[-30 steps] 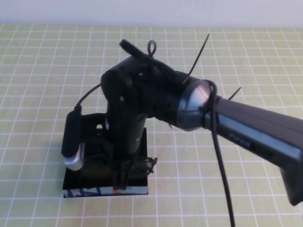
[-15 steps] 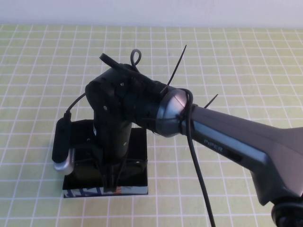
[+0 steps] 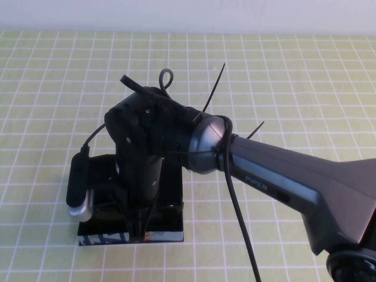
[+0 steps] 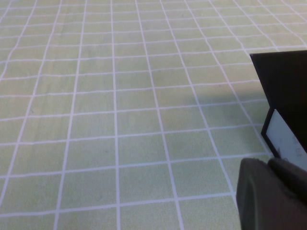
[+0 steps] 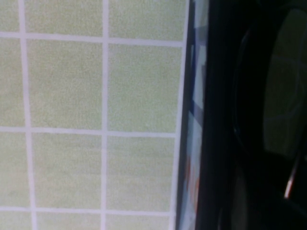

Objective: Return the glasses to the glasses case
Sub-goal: Place the glasses in the glasses case

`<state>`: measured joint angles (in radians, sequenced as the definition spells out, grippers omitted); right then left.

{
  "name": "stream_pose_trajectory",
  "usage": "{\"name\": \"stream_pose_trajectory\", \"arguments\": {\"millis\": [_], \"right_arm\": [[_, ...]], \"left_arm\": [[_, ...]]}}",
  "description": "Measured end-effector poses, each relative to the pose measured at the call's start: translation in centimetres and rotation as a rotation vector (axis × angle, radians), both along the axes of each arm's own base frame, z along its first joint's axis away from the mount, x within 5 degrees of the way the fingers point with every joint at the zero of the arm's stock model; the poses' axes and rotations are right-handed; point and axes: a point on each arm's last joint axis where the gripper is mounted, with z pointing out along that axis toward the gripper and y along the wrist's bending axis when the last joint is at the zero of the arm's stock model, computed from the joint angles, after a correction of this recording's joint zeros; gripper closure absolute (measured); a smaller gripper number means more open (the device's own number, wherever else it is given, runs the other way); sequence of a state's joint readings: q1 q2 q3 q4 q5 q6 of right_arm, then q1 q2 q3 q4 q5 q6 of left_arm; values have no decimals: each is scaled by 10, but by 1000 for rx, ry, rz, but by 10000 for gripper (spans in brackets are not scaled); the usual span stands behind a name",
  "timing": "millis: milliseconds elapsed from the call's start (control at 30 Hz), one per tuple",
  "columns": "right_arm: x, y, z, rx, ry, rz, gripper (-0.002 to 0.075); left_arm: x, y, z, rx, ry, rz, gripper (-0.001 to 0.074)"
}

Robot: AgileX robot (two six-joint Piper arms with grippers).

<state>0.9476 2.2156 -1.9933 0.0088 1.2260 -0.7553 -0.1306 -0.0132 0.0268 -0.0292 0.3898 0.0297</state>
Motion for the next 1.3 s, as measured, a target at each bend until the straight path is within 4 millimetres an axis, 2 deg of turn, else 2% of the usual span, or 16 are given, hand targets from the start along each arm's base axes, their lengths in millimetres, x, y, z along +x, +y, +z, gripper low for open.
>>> {"name": "stream_pose_trajectory", "arguments": {"millis": [533,933,1300], "right_arm": [[0,0,-1,-1,6,-22,664],[-2,5,-14,-22,18,-12,664],[-1,5,-15,-27,14,-13,664]], "left_arm": [[0,0,0,0,0,0,738],[0,0,0,0,0,0,738],[0,0,0,0,0,0,738]]}}
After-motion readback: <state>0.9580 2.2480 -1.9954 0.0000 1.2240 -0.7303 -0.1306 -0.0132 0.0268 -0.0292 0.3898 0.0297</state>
